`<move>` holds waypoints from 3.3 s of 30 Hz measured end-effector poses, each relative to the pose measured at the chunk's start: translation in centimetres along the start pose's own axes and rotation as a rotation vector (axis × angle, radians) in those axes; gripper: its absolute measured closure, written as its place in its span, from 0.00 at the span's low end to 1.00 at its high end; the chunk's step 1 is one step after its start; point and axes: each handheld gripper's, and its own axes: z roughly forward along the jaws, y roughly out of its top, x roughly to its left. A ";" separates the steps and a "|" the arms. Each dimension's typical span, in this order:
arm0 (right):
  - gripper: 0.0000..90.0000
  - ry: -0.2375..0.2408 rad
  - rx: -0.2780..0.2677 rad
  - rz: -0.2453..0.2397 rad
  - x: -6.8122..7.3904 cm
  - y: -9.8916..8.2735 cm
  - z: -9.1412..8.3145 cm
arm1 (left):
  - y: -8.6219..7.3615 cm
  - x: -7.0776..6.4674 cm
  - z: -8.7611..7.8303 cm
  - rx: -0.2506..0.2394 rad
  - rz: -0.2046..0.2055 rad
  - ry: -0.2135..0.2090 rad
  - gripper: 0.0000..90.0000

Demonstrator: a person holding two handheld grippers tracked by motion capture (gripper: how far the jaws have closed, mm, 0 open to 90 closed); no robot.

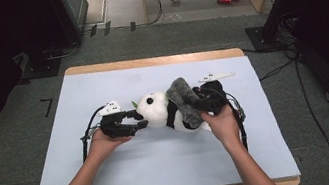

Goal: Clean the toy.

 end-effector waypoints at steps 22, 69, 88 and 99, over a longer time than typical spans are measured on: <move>0.87 0.030 -0.123 0.050 -0.4 1.6 -1.7 | 1.0 -0.6 1.6 -0.032 -0.077 0.057 0.67; 0.87 -0.072 -0.054 -0.029 0.5 0.7 -0.3 | 1.5 -2.9 0.5 -0.013 -0.322 0.118 0.72; 0.89 -0.080 -0.115 0.023 -0.2 1.8 -3.2 | 1.4 -2.5 0.4 -0.017 -0.344 0.115 0.72; 0.88 0.088 -0.078 -0.055 5.4 2.9 -0.1 | 1.8 -4.3 -0.1 -0.014 -0.349 0.128 0.72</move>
